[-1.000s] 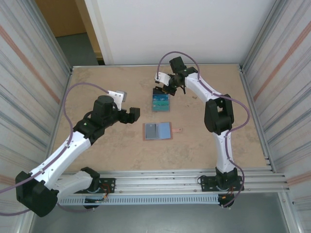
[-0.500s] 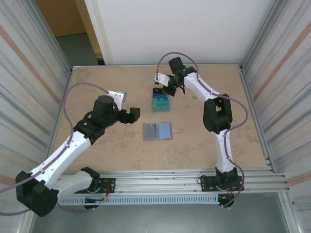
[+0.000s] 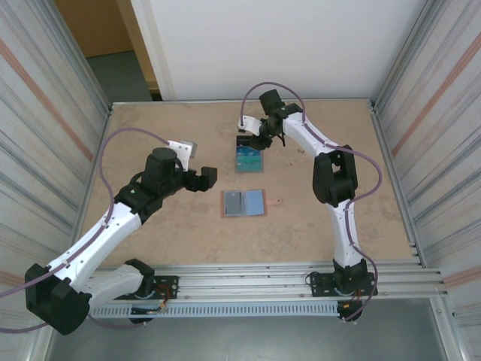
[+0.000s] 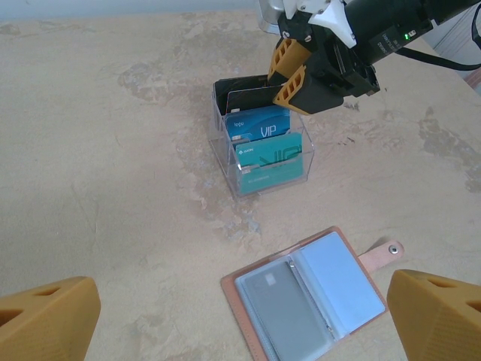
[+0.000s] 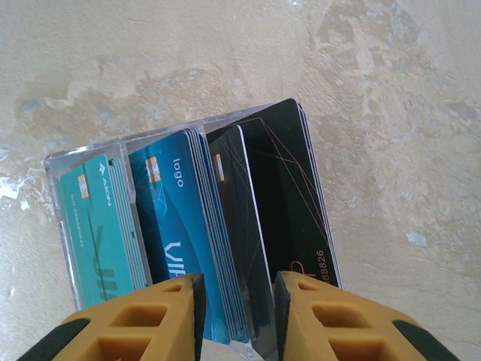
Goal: Take the credit cards out of the card holder
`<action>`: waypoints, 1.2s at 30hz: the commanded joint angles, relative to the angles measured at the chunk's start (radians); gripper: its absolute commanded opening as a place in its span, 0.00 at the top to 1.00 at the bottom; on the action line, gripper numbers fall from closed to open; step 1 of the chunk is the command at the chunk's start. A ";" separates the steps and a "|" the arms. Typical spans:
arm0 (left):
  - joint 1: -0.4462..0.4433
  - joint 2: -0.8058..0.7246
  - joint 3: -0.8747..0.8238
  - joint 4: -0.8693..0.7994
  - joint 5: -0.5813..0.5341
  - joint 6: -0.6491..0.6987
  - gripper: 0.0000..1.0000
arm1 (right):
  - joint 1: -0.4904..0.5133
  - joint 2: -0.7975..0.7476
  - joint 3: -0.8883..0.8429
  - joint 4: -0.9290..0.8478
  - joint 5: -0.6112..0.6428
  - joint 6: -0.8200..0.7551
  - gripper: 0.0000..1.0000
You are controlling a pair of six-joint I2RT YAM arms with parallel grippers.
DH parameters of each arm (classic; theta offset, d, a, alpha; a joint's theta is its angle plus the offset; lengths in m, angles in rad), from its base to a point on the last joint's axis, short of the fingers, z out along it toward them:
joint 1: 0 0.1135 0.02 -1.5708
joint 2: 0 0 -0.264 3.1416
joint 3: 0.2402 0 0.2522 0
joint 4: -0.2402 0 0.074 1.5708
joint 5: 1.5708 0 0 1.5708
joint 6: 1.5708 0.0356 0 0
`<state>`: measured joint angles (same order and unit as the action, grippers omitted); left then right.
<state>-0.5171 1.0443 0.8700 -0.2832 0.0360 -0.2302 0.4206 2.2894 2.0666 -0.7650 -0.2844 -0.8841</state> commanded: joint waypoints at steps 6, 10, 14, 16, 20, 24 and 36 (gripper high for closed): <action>0.005 -0.026 0.003 0.010 0.000 0.001 0.01 | 0.011 -0.146 -0.057 0.069 -0.003 0.192 0.58; 0.005 -0.036 0.001 0.003 -0.005 0.001 0.01 | 0.018 -0.279 -0.238 0.219 0.013 0.335 0.54; 0.005 -0.051 -0.008 0.000 -0.014 -0.001 0.01 | 0.030 -0.402 -0.396 0.345 0.082 0.493 0.46; 0.007 -0.058 -0.012 0.001 -0.025 -0.007 0.01 | 0.033 -0.438 -0.419 0.326 0.080 0.565 0.43; 0.006 -0.076 -0.027 0.007 -0.041 -0.022 0.01 | 0.036 -0.486 -0.458 0.281 -0.025 0.718 0.39; 0.008 -0.096 -0.040 0.003 -0.055 -0.033 0.01 | 0.051 -0.566 -0.643 0.440 -0.081 0.886 0.01; 0.065 -0.209 -0.127 -0.010 -0.093 -0.091 0.01 | 0.230 -0.601 -0.791 0.392 0.105 1.046 0.01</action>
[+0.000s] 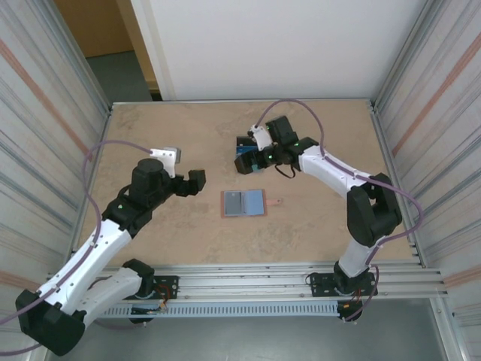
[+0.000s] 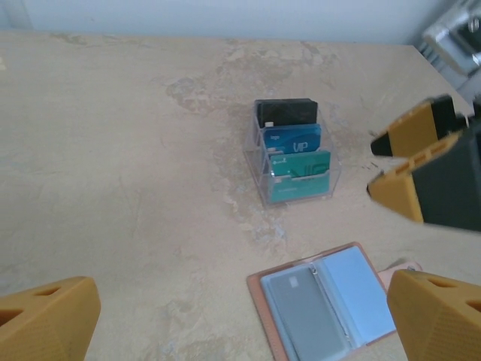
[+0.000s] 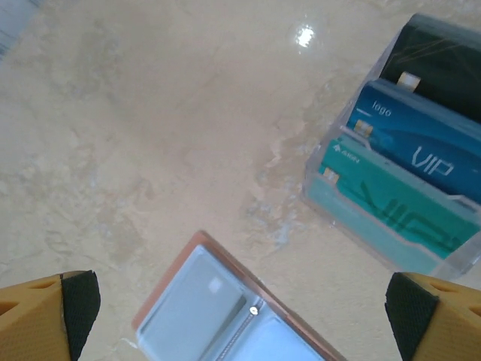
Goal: Take the credit cards out of the card holder
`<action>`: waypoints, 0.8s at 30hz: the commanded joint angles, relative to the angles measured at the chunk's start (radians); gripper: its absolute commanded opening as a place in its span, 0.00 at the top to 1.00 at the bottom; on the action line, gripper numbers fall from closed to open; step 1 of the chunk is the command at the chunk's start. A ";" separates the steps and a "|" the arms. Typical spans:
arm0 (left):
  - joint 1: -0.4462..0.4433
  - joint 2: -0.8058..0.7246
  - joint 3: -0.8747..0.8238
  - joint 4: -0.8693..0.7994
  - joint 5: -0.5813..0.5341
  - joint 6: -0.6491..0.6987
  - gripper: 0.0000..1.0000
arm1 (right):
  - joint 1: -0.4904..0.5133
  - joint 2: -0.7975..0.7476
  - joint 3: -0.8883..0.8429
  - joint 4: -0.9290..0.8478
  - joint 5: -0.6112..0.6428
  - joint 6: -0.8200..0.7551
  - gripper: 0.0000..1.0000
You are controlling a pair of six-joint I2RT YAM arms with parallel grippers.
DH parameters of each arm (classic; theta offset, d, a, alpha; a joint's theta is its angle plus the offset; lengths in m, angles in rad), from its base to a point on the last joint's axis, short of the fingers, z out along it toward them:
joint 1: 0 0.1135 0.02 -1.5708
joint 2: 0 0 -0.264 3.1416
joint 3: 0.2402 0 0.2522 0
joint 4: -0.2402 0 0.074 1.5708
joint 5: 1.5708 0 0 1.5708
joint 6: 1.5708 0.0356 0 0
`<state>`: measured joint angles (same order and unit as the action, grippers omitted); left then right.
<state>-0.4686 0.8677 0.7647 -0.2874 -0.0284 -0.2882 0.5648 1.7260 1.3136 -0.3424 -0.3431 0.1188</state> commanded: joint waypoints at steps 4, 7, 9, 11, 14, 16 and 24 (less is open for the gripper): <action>0.045 -0.075 -0.060 0.000 -0.044 -0.063 0.01 | 0.200 -0.019 -0.046 -0.090 0.373 0.076 0.01; 0.073 -0.093 -0.077 -0.002 -0.050 -0.085 0.01 | 0.258 0.008 -0.050 -0.122 0.448 0.125 0.01; 0.088 -0.100 -0.085 -0.007 -0.054 -0.098 0.01 | 0.296 0.036 -0.041 -0.151 0.491 0.147 0.01; 0.103 -0.104 -0.096 -0.013 -0.065 -0.110 0.01 | 0.336 0.073 -0.016 -0.187 0.515 0.166 0.05; 0.120 -0.107 -0.107 -0.028 -0.084 -0.133 0.01 | 0.383 0.124 0.020 -0.227 0.541 0.196 0.24; 0.131 -0.109 -0.114 -0.034 -0.089 -0.145 0.01 | 0.403 0.148 0.038 -0.237 0.528 0.205 0.24; 0.165 -0.108 -0.127 -0.056 -0.095 -0.171 0.01 | 0.419 0.202 0.074 -0.247 0.460 0.244 0.31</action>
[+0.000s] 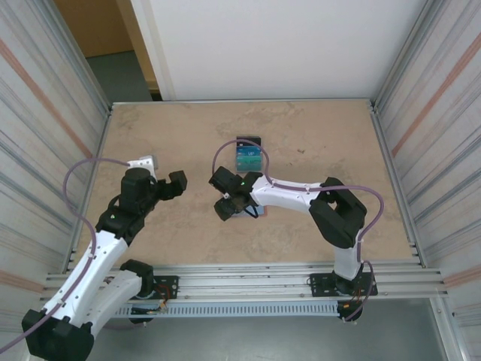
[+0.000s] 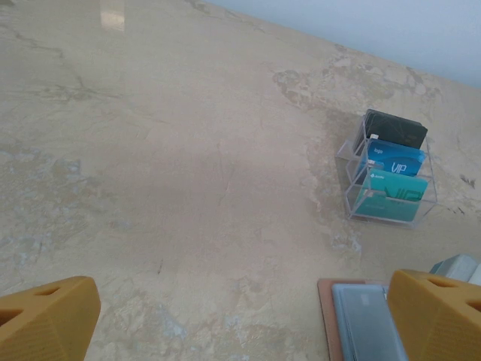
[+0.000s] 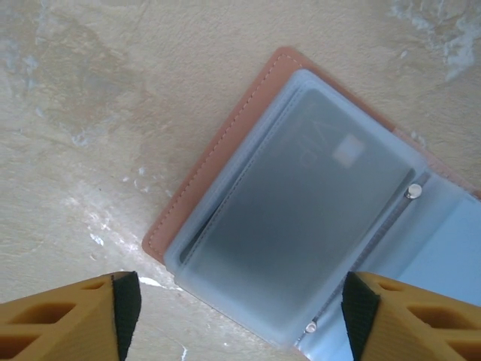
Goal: Take the credit cards out of the card holder
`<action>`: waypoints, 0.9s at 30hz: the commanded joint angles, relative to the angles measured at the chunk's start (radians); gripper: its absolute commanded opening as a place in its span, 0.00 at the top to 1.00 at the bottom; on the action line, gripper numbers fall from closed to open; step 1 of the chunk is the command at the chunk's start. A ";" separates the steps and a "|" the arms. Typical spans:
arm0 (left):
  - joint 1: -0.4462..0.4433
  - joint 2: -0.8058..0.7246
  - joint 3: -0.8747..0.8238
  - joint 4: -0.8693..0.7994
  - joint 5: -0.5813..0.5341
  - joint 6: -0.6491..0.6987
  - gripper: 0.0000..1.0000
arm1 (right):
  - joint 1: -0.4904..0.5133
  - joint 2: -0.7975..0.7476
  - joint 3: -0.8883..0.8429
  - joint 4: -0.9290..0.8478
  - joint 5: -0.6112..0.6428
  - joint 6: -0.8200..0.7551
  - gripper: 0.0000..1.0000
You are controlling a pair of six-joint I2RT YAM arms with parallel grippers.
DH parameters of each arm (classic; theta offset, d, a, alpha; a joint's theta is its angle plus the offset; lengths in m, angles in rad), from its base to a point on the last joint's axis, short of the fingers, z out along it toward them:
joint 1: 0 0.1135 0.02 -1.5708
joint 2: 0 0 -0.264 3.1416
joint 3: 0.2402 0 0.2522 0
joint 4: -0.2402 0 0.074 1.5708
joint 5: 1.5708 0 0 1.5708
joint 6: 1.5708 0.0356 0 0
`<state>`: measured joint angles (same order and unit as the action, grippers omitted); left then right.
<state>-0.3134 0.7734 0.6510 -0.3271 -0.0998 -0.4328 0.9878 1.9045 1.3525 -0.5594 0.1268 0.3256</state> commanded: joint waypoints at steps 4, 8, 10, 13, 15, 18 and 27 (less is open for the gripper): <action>0.012 -0.009 -0.018 -0.010 -0.020 -0.030 0.01 | -0.015 0.050 0.052 -0.044 -0.025 0.030 0.32; 0.013 0.000 -0.017 -0.011 -0.021 -0.034 0.01 | -0.023 0.068 0.061 -0.042 -0.046 0.024 0.33; 0.013 0.004 -0.019 -0.010 -0.023 -0.038 0.01 | -0.025 0.077 0.060 -0.042 -0.046 0.024 0.34; 0.013 0.009 -0.022 -0.004 -0.019 -0.042 0.01 | -0.025 0.090 0.058 -0.037 -0.056 0.025 0.35; 0.014 0.012 -0.023 -0.001 -0.018 -0.042 0.01 | -0.025 0.100 0.056 -0.033 -0.064 0.026 0.35; 0.014 0.020 -0.020 0.000 -0.014 -0.041 0.01 | -0.026 0.114 0.054 -0.032 -0.061 0.030 0.35; 0.014 0.020 -0.021 0.005 0.001 -0.035 0.01 | -0.040 0.106 0.043 -0.039 -0.029 0.047 0.53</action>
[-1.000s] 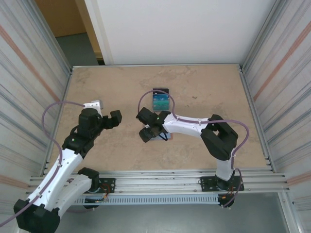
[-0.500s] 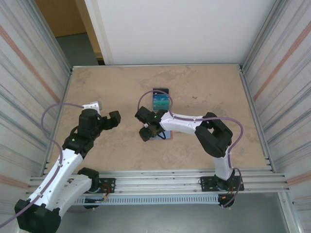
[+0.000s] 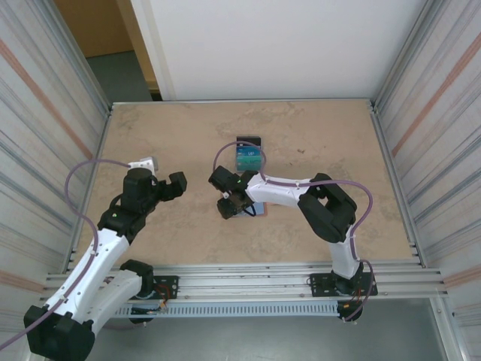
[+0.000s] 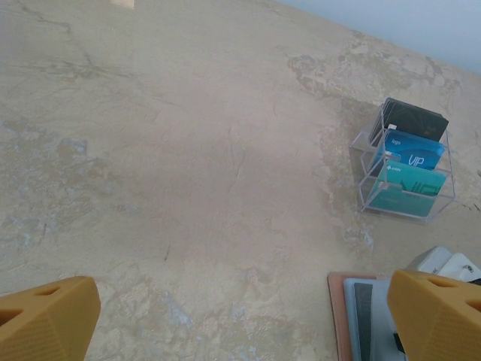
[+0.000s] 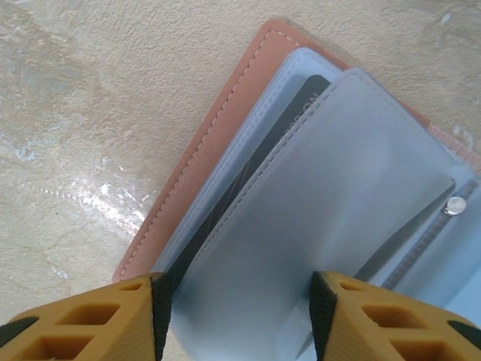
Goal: Take the credit cards out of the card holder
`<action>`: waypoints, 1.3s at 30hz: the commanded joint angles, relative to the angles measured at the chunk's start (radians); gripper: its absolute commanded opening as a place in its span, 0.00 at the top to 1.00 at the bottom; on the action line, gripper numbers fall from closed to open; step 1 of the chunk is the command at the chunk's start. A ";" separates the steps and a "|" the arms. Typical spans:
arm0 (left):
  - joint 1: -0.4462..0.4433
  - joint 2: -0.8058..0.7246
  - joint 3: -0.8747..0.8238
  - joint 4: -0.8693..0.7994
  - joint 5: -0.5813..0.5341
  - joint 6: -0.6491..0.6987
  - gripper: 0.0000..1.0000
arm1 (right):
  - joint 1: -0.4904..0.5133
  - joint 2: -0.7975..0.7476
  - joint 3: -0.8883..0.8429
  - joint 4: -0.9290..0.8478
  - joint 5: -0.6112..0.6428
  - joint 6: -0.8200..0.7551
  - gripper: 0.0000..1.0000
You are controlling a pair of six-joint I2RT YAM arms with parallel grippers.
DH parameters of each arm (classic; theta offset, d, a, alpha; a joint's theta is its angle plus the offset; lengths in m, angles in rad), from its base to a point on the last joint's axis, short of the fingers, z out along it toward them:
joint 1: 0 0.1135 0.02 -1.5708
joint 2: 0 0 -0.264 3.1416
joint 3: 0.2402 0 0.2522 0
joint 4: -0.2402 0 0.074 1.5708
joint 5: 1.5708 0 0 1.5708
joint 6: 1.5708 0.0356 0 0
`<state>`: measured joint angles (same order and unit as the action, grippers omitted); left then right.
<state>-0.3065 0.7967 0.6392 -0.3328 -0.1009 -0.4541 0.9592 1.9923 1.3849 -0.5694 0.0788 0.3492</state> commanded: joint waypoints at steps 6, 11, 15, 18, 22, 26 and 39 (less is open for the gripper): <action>0.007 -0.005 0.000 0.010 0.012 -0.011 0.01 | -0.019 -0.030 -0.006 -0.024 0.047 0.041 0.65; 0.007 -0.005 0.006 0.012 0.020 -0.006 0.01 | -0.021 -0.075 -0.031 -0.016 0.089 0.061 0.62; 0.007 -0.005 0.008 0.016 0.032 0.003 0.01 | -0.044 -0.101 -0.069 -0.002 0.102 0.078 0.61; 0.007 -0.004 0.011 0.021 0.050 0.014 0.01 | -0.063 -0.128 -0.101 0.011 0.102 0.092 0.59; 0.007 0.005 0.008 0.039 0.071 0.020 0.01 | -0.087 -0.154 -0.141 0.023 0.100 0.107 0.58; 0.005 0.043 0.004 0.067 0.115 0.020 0.01 | -0.109 -0.168 -0.180 0.040 0.079 0.119 0.59; -0.164 0.274 0.061 0.165 0.041 0.073 0.01 | -0.171 -0.247 -0.296 0.032 0.088 0.170 0.60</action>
<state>-0.4438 1.0206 0.6571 -0.2230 -0.0280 -0.4183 0.8059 1.7912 1.1091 -0.5079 0.1577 0.4789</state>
